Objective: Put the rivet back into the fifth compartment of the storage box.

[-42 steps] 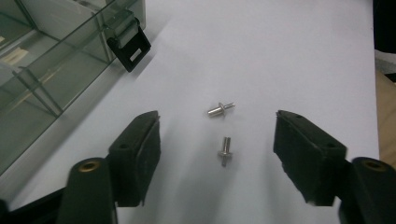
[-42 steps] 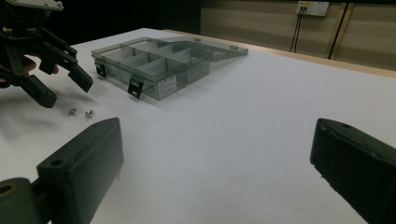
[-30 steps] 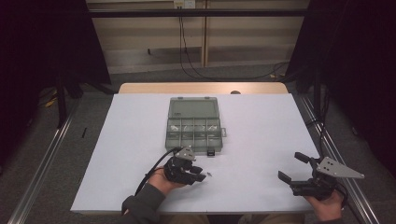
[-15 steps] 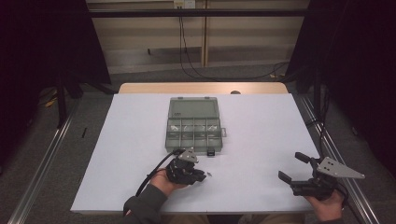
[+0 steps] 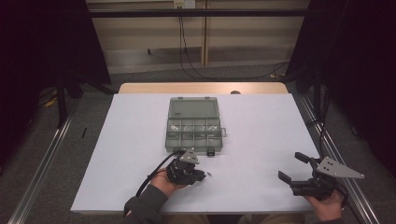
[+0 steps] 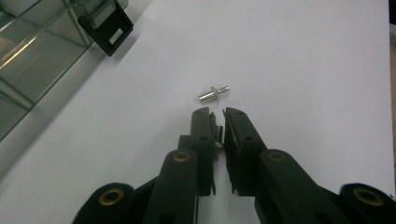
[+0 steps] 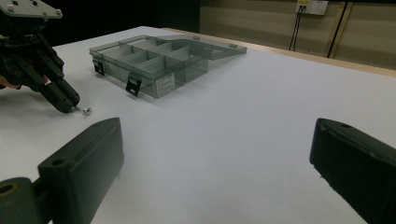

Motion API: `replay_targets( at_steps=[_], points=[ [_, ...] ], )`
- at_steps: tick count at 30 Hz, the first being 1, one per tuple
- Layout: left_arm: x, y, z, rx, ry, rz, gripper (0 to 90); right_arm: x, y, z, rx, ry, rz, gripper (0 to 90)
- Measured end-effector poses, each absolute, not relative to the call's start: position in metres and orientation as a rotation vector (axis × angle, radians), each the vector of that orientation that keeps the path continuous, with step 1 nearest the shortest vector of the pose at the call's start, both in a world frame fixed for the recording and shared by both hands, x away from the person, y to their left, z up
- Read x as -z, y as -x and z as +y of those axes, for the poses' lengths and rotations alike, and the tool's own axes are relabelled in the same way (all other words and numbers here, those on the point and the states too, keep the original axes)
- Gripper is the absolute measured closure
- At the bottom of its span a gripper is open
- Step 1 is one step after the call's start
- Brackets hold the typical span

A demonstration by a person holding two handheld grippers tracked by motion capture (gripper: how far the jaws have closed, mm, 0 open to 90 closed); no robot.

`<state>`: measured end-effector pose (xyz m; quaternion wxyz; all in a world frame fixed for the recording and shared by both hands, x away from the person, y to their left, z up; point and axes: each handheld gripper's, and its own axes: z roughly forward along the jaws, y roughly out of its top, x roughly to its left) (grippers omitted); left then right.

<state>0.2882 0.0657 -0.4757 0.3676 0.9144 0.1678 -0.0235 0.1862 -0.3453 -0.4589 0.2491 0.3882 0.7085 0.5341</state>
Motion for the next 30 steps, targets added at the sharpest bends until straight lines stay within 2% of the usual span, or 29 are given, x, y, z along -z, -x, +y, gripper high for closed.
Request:
replay_targets(
  at_steps=[6, 30],
  points=[
    [0.474, -0.289, 0.067, 0.043, -2.35, 0.438, 82.1, 0.459, -0.186, -0.345, -1.455, -1.055, 1.932, 2.7],
    [0.459, -0.307, 0.094, 0.017, -2.168, 0.567, 82.2, 0.459, -0.186, -0.344, -1.454, -1.052, 1.934, 2.7]
  ],
)
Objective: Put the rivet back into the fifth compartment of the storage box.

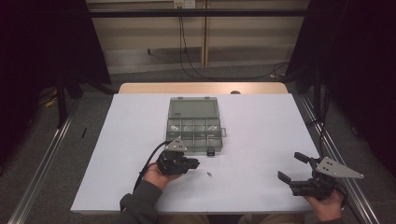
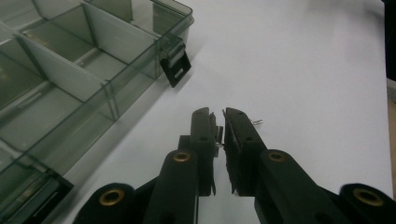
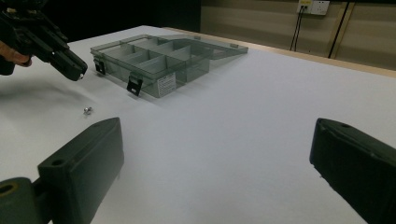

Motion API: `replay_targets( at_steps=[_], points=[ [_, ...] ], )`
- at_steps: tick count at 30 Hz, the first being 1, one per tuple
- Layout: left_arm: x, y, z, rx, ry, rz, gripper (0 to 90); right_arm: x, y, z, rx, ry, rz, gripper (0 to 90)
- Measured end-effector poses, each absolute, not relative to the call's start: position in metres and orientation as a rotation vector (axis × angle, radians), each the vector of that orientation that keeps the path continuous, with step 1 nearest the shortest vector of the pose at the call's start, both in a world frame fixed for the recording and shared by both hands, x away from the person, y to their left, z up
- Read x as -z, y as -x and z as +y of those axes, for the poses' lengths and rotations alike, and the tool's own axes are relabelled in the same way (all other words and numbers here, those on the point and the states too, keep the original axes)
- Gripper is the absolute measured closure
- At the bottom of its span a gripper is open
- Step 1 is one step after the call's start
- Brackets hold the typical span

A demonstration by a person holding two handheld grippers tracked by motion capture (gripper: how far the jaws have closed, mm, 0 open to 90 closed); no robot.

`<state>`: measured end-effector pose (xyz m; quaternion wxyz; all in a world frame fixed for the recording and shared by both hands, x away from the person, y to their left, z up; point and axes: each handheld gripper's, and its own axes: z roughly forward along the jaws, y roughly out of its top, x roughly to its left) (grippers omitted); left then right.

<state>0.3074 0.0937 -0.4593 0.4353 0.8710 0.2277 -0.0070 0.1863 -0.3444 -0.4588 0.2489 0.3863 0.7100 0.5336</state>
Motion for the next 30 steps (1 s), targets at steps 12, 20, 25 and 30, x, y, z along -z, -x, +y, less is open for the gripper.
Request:
replay_targets(
  at_steps=[12, 20, 25, 30],
  points=[
    [0.454, -0.313, 0.105, -0.014, -2.1, 0.61, 82.2, 0.459, -0.186, -0.344, -1.454, -1.053, 1.934, 2.6],
    [0.452, -0.317, 0.112, -0.033, -2.059, 0.643, 82.2, 0.459, -0.186, -0.344, -1.455, -1.052, 1.935, 2.6],
    [0.45, -0.319, 0.115, -0.054, -2.042, 0.66, 82.3, 0.459, -0.186, -0.344, -1.454, -1.052, 1.935, 2.6],
    [0.448, -0.322, 0.12, -0.077, -2.021, 0.673, 82.3, 0.459, -0.186, -0.344, -1.455, -1.053, 1.935, 2.7]
  ],
)
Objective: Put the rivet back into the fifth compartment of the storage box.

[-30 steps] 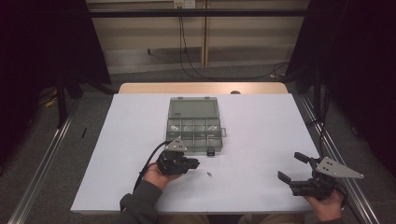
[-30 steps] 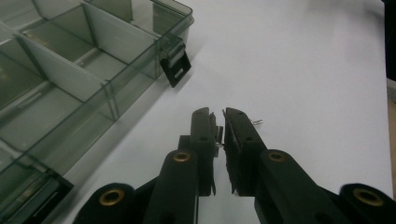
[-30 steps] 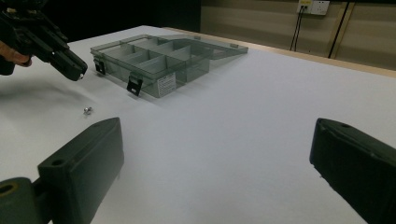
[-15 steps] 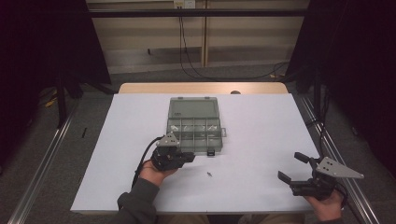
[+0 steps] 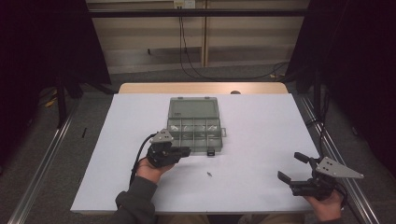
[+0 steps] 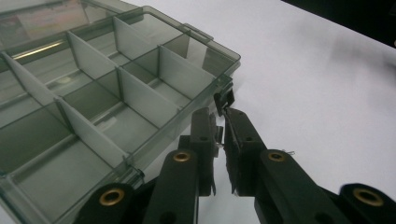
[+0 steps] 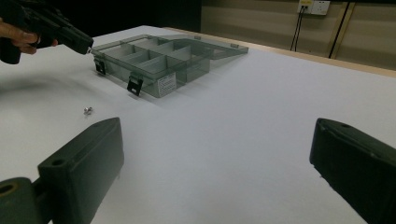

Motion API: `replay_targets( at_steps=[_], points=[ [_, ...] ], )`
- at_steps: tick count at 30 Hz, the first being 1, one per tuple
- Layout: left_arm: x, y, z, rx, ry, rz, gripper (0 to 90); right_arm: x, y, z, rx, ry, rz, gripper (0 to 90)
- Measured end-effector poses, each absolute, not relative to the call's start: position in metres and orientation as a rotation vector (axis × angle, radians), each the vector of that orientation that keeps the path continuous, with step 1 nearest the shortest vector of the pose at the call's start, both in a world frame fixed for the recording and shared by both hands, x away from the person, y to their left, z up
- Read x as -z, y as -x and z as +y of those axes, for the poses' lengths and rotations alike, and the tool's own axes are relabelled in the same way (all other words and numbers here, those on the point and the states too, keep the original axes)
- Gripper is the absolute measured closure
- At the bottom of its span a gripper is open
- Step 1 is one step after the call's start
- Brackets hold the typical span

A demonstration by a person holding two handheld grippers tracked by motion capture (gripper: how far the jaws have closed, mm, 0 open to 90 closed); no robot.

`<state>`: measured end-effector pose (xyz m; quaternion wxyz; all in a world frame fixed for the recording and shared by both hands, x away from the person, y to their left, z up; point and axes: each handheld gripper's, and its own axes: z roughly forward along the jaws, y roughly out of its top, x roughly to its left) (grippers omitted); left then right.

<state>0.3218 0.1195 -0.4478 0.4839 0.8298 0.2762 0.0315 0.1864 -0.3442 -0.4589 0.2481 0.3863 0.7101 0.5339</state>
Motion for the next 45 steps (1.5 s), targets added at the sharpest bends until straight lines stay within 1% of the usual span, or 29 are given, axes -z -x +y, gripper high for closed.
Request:
replay_targets(
  at_steps=[45],
  points=[
    [0.444, -0.341, 0.133, -0.141, -1.94, 0.767, 82.3, 0.459, -0.185, -0.346, -1.453, -1.054, 1.932, 2.9]
  ],
)
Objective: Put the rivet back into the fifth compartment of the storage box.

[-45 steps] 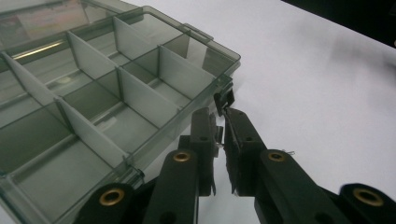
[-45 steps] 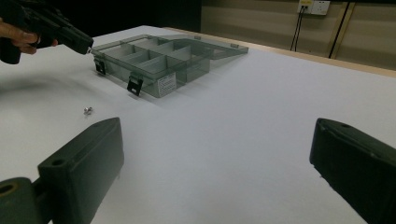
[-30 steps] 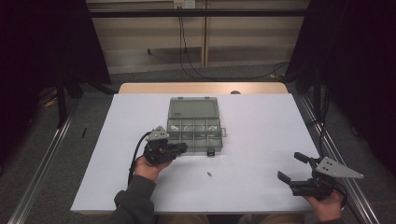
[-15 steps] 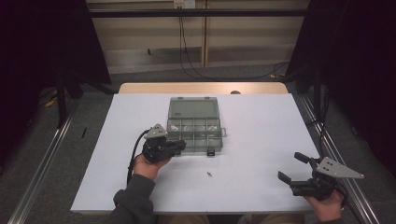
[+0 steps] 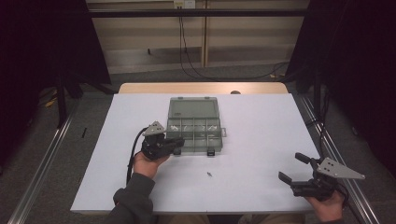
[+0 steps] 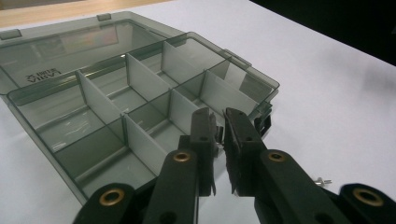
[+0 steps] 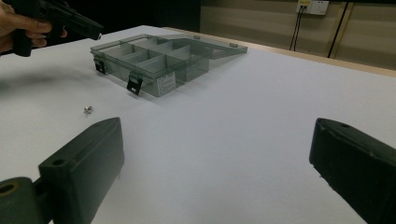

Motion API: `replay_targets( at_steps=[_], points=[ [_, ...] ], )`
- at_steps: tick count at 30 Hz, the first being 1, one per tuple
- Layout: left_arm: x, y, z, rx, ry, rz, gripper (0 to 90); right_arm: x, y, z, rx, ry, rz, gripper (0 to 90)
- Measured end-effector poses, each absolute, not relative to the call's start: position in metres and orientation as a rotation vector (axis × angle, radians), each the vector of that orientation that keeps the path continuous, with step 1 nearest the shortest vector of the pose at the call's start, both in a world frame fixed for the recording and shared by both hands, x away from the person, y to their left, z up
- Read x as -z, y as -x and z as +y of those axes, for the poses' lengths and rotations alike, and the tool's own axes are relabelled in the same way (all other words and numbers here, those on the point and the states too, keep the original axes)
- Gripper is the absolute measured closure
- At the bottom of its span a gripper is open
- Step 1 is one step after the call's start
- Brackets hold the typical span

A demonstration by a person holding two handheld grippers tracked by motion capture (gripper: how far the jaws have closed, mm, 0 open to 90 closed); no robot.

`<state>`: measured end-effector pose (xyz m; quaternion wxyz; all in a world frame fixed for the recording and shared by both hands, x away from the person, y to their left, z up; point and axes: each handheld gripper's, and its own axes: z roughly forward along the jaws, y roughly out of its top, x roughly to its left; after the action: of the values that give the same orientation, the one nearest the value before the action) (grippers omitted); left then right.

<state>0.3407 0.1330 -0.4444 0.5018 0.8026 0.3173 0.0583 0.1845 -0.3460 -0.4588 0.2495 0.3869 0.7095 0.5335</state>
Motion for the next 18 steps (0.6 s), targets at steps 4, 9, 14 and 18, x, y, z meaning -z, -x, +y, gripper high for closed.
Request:
replay_targets(
  at_steps=[4, 9, 14, 18],
  points=[
    [0.4434, -0.3436, 0.1346, -0.154, -1.926, 0.779, 82.2, 0.4588, -0.1841, -0.3463, -1.455, -1.054, 1.932, 3.0],
    [0.4415, -0.3459, 0.1369, -0.161, -1.917, 0.787, 82.3, 0.4589, -0.1834, -0.347, -1.45, -1.057, 1.935, 3.1],
    [0.4406, -0.3476, 0.1398, -0.179, -1.906, 0.804, 82.1, 0.4588, -0.1829, -0.3471, -1.452, -1.058, 1.932, 3.1],
    [0.4389, -0.3484, 0.1413, -0.199, -1.898, 0.809, 82.1, 0.4587, -0.1828, -0.347, -1.449, -1.057, 1.933, 3.1]
  ],
)
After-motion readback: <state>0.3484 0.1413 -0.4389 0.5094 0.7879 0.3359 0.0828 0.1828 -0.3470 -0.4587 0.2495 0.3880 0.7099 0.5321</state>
